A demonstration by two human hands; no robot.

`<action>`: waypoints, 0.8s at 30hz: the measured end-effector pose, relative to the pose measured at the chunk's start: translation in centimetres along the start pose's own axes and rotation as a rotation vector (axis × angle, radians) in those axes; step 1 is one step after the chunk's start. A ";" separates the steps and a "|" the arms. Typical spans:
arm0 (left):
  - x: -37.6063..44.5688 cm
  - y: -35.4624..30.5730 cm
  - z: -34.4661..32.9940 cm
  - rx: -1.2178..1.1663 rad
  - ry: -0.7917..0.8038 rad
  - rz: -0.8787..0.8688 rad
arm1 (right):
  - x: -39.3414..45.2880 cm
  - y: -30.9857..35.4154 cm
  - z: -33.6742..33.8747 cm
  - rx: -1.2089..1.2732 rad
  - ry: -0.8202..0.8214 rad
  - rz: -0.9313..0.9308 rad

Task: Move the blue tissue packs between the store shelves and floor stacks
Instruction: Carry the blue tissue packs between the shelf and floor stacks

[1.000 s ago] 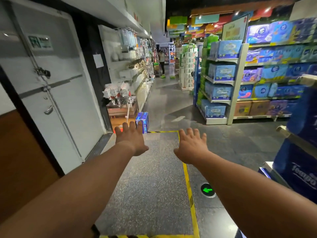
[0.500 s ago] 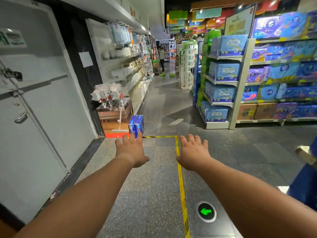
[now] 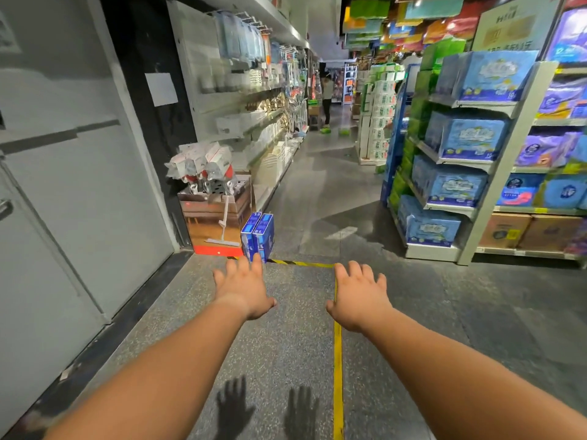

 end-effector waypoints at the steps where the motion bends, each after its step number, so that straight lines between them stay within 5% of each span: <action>1: 2.7 -0.7 -0.6 -0.004 0.008 0.006 | 2.5 -1.0 -0.4 -0.001 0.003 0.004; 13: 33.0 -7.8 -3.2 -0.030 0.077 0.081 | 29.6 -13.8 -4.3 0.115 0.055 -0.099; 24: 58.1 -17.2 -6.6 -0.017 0.088 0.150 | 58.7 -23.2 -8.9 0.135 0.127 0.050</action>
Point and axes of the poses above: each hand's wrist, its own x-axis towards the middle knuckle, its own z-axis out of the back of the hand, y = z × x, the point moved 8 cm from there along x, towards the middle knuckle, and after that the axes turned 12 degrees about z, right-handed, at the moved point
